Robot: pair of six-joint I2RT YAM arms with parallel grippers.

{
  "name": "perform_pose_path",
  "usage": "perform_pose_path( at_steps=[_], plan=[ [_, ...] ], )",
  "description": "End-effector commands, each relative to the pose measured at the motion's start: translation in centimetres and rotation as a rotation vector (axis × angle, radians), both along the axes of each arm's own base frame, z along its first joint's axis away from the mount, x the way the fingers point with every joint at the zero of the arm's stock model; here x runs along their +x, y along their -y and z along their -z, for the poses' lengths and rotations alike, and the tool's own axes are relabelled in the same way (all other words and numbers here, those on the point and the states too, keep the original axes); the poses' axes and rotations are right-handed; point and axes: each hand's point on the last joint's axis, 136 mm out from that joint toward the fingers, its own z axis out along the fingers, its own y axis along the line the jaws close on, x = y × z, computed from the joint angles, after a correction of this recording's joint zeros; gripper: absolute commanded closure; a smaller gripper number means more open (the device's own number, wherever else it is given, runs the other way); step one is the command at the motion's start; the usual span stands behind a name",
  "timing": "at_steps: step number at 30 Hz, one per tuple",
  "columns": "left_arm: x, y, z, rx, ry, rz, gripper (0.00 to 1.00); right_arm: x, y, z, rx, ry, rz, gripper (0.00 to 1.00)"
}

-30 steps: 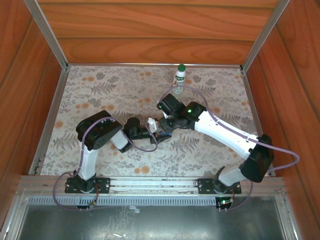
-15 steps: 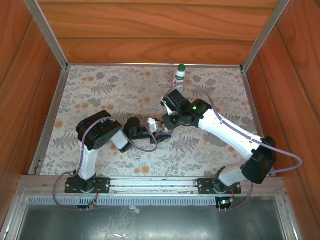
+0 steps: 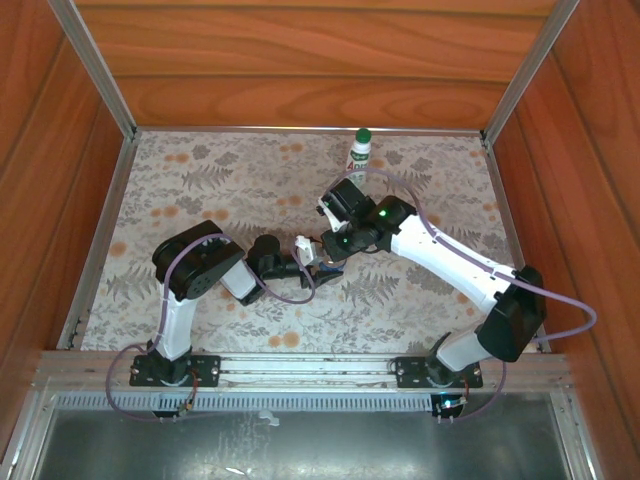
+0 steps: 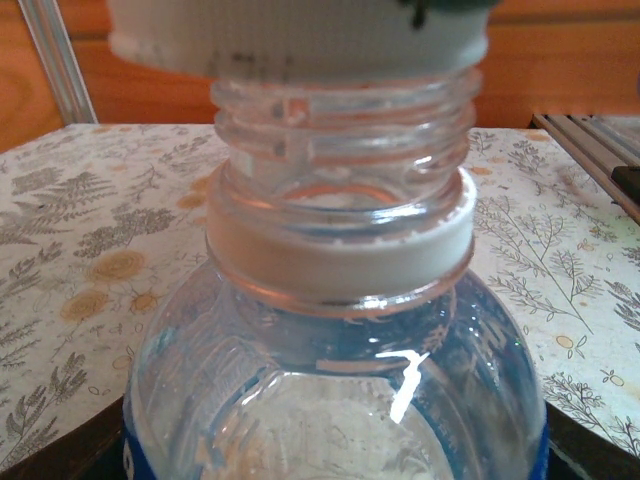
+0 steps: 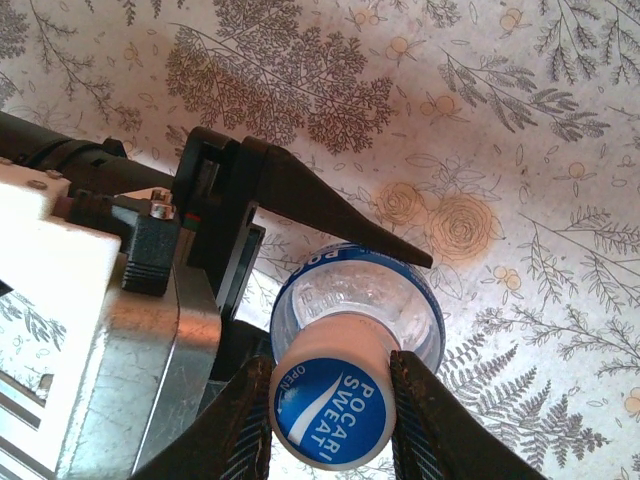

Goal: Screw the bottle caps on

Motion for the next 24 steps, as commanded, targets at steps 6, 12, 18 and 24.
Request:
perform_pose_path(
  at_steps=[6,12,18,24],
  plan=[
    [-0.21,-0.1,0.89,0.014,-0.029,0.018,0.35,-0.16,0.63,-0.05,-0.024,-0.024,0.021,0.69],
    [-0.25,-0.12,0.91,0.014,-0.029,0.02,0.35,-0.29,0.45,0.23,-0.021,-0.036,0.015,0.69],
    [-0.29,-0.22,0.9,0.015,-0.031,0.018,0.35,-0.17,0.62,0.58,-0.033,-0.051,0.028,0.69],
    [-0.33,-0.16,0.94,0.016,-0.03,0.021,0.35,-0.38,0.59,0.3,-0.018,-0.06,0.033,0.67]
  ],
)
